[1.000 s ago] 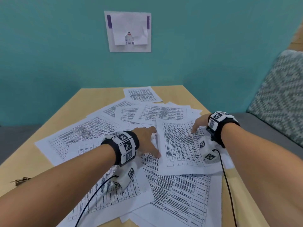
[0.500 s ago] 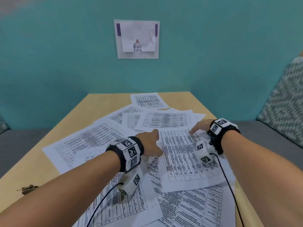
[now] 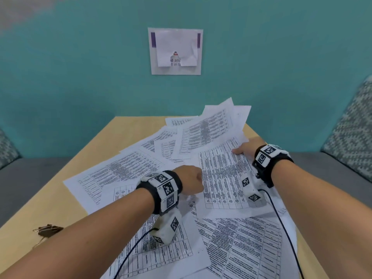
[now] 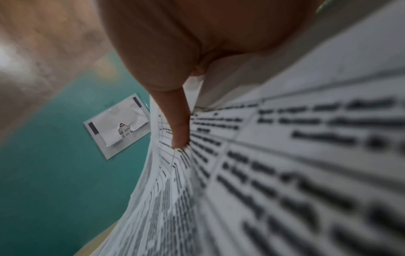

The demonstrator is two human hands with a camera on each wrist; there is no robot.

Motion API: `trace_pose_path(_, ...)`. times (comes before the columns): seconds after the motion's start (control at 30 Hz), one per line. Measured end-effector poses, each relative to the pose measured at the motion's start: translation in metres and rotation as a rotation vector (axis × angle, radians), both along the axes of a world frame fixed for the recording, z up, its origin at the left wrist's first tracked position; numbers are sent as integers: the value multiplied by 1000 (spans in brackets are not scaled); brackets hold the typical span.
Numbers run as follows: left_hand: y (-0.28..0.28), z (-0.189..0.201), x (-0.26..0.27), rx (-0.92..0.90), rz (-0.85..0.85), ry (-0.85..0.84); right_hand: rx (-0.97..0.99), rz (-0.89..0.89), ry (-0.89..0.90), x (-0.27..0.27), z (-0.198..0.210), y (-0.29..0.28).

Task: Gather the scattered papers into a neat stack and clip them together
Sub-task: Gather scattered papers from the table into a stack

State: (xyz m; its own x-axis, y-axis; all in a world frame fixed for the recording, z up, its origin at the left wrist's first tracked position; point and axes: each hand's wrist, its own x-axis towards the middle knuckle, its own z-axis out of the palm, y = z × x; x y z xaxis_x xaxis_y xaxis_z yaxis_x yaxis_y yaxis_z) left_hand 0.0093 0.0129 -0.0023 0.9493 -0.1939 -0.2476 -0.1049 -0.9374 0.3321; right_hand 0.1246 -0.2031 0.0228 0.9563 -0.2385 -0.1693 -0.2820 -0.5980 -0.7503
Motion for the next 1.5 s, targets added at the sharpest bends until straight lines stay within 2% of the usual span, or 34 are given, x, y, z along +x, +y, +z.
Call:
trace_pose_path(0.13, -3, -5, -7, -8, -8, -3, 100, -47, -109, -1, 10, 0)
trace_pose_path(0.23, -6, -5, -13, 31, -19, -1, 85, -92, -172, -1, 19, 0)
trace_pose_path(0.47, -6, -4, -18, -26, -30, -9, 111, -158, -296, -8, 37, 7)
trace_pose_path(0.73, -6, -5, -20, 89, -43, 11, 110, -224, -455, -8, 61, 12)
trace_pose_path(1.0, 1, -9, -16, -8, -27, -19, 201, -311, -696, -5, 88, 8)
trace_pose_path(1.13, 3, -11, -12, -49, -28, -51, 341, -320, -718, -9, 106, 10)
trace_pose_path(1.3, 8, -11, -10, -93, 12, -60, 501, -258, -639, -1, 120, 3)
trace_pose_path(1.43, 12, -12, -6, -139, 12, -79, 507, -352, -556, 3, 128, 0)
trace_pose_path(1.5, 15, -11, -5, -213, 28, -105, 400, -349, -505, 2, 134, 0)
